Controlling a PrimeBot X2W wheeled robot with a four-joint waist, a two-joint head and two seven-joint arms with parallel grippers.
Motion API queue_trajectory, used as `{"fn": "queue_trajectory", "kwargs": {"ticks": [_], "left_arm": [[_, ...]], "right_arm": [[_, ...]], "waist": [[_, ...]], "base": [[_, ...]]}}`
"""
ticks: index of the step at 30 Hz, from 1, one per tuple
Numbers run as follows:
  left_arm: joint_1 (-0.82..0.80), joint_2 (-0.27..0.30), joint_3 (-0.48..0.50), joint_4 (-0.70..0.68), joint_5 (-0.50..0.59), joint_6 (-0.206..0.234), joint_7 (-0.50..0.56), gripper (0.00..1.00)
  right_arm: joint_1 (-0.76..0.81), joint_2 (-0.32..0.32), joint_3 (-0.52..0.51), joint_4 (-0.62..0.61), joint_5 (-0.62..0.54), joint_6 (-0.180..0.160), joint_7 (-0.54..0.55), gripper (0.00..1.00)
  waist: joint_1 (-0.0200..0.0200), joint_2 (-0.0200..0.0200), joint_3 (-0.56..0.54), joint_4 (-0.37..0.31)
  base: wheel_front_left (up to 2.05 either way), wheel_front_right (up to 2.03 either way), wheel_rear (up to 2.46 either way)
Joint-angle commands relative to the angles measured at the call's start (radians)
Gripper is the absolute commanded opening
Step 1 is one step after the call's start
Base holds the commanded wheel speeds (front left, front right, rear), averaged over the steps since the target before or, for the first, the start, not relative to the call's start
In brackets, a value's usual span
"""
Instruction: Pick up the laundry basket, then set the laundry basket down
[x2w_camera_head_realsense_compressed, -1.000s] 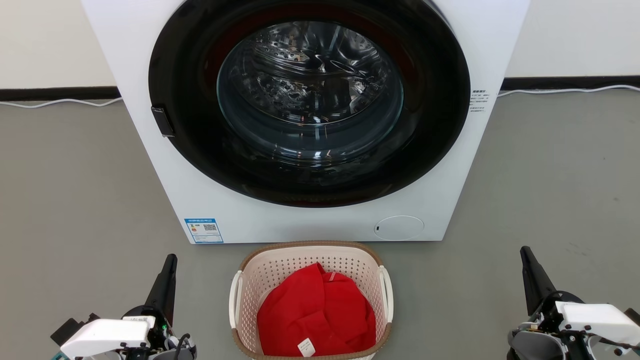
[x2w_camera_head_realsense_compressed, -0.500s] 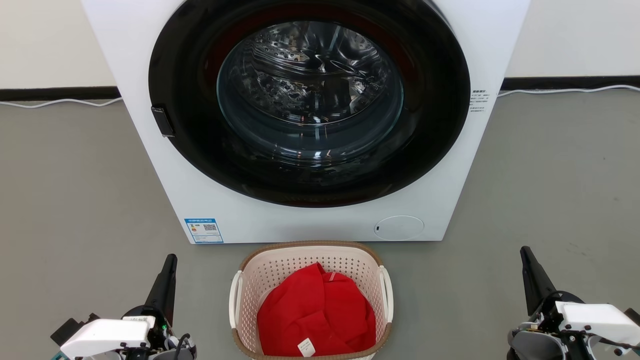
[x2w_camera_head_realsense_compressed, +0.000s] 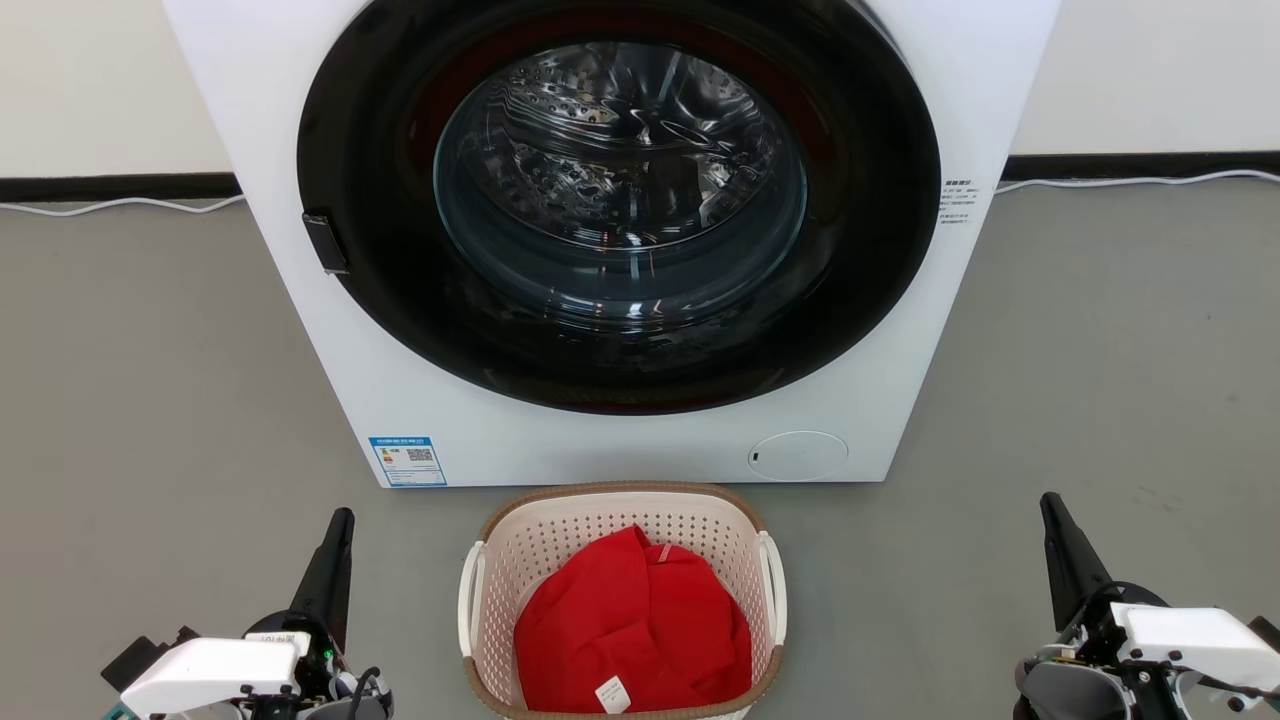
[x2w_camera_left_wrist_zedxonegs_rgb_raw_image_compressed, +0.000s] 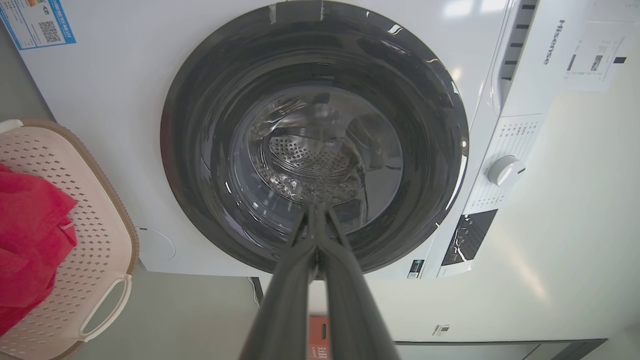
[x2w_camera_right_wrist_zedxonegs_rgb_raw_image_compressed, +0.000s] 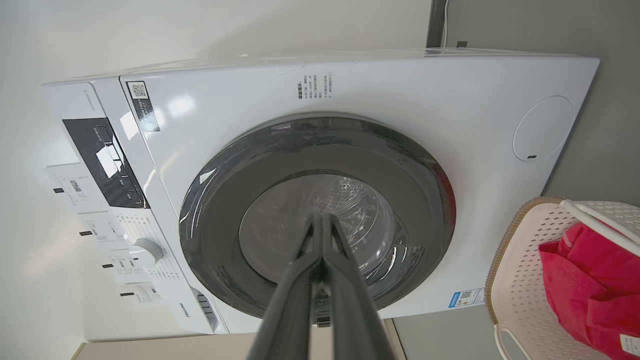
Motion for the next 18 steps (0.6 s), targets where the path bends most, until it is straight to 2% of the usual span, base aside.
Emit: {"fn": "queue_trajectory", "kwargs": {"ticks": [1,18], "left_arm": [[-0.053,0.010,0.031,-0.022,-0.005,-0.007,0.007,0.00],[-0.053,0.010,0.031,-0.022,-0.005,-0.007,0.007,0.00]], "right_arm": [[-0.041,-0.004,0.018,-0.027,-0.002,0.007,0.010,0.00],[-0.041,-0.004,0.018,-0.027,-0.002,0.007,0.011,0.00]], "waist": [[0.0000,0.0000,0.000,0.000],[0.0000,0.0000,0.000,0.000]], "base": [[0.00,0.00,0.00],[0.00,0.00,0.00]]}}
